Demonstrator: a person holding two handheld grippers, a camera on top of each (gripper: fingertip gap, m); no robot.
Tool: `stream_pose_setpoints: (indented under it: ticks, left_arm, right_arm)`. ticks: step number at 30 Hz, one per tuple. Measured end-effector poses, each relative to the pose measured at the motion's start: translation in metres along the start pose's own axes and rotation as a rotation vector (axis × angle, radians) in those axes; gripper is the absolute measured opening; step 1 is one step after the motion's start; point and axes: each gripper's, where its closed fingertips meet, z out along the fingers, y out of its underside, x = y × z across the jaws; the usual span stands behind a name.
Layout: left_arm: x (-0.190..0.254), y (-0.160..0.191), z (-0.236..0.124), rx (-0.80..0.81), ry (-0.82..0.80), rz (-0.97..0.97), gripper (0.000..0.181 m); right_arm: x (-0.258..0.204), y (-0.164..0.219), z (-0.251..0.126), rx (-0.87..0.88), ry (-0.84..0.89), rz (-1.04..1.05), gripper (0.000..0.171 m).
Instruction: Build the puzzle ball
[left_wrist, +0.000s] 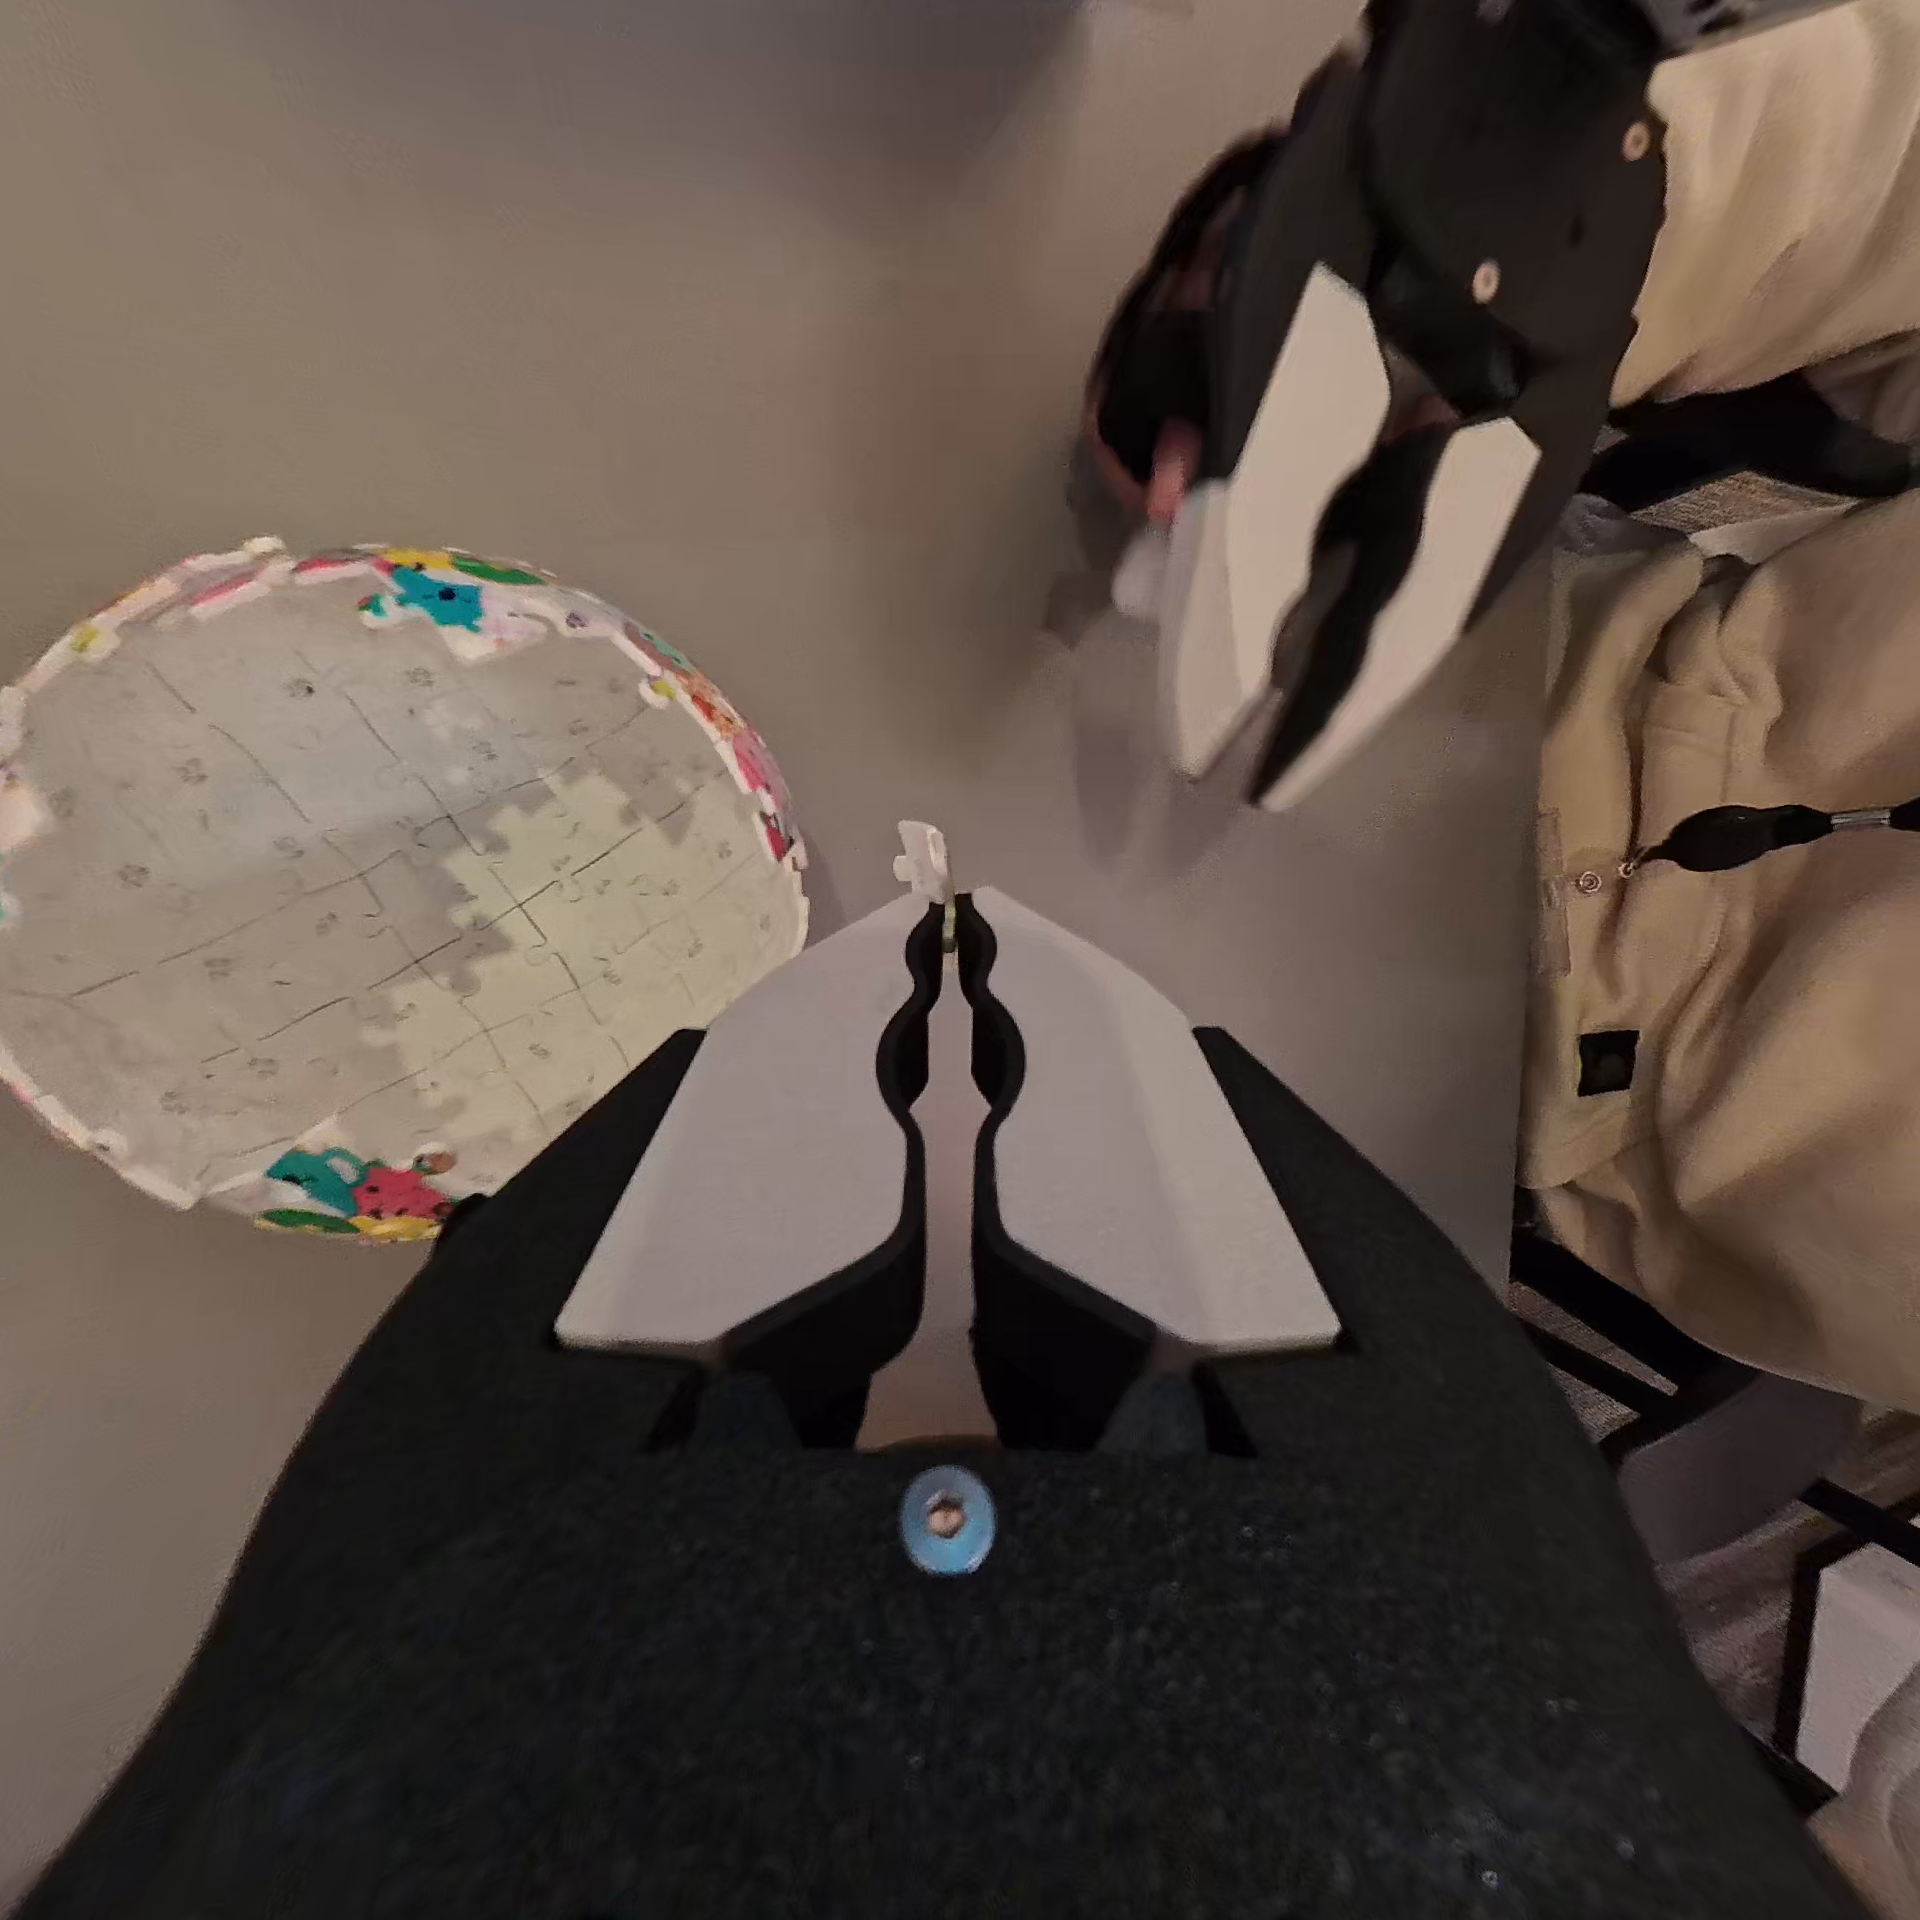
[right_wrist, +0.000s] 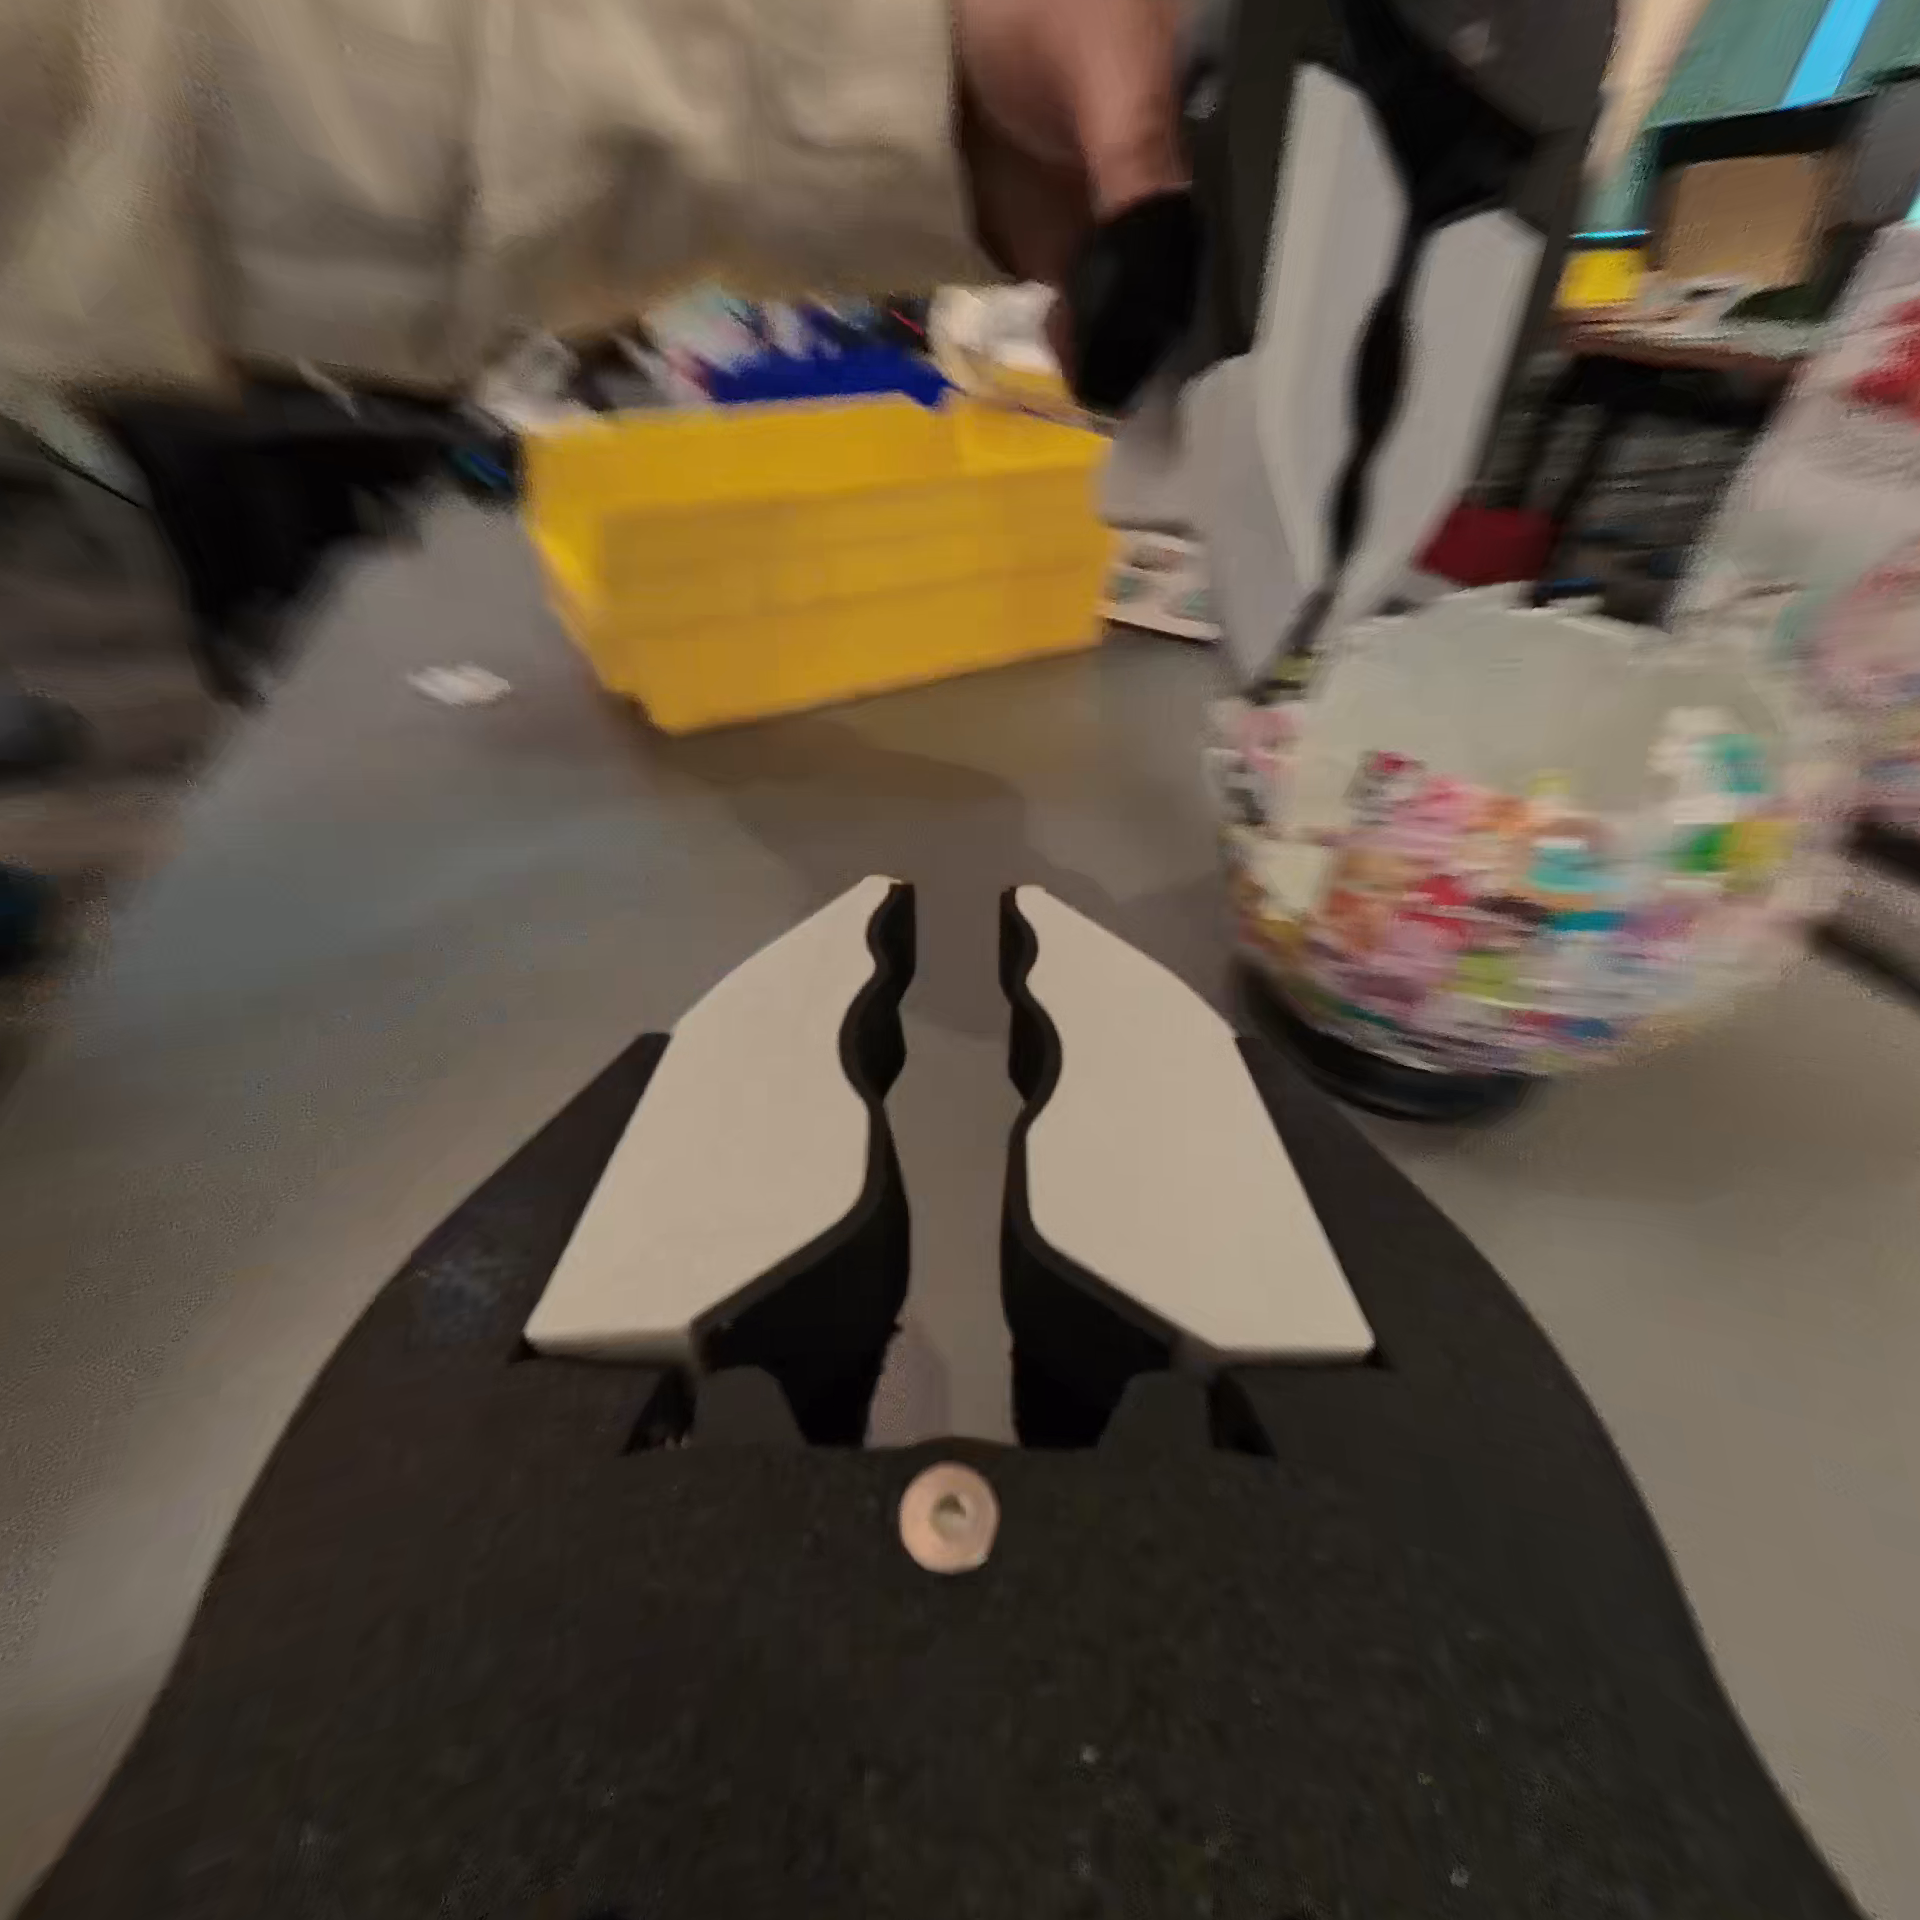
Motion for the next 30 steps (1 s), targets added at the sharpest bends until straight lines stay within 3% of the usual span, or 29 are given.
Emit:
stream_pose_setpoints:
  ticks: [3, 7, 14, 19, 30]
  left_arm:
    - [0.004, 0.001, 0.004, -0.006, 0.001, -0.006, 0.002]
    - [0.038, 0.002, 0.015, 0.046, 0.034, 0.017, 0.002]
    - [0.113, 0.028, 0.054, -0.06, 0.016, 0.084, 0.002]
    - [0.145, 0.038, 0.059, -0.052, 0.001, 0.069, 0.002]
    - [0.186, 0.062, 0.052, 0.103, -0.031, 0.005, 0.002]
  right_arm:
    - [0.035, -0.008, -0.012, 0.007, 0.204, -0.208, 0.032]
    - [0.02, 0.006, -0.008, -0.052, 0.09, -0.142, 0.045]
    - [-0.039, -0.026, -0.009, -0.112, -0.174, -0.016, 0.026]
    - [-0.08, -0.029, -0.003, -0.196, -0.32, 0.049, 0.017]
    - [-0.141, -0.024, 0.005, -0.281, -0.288, -0.086, 0.022]
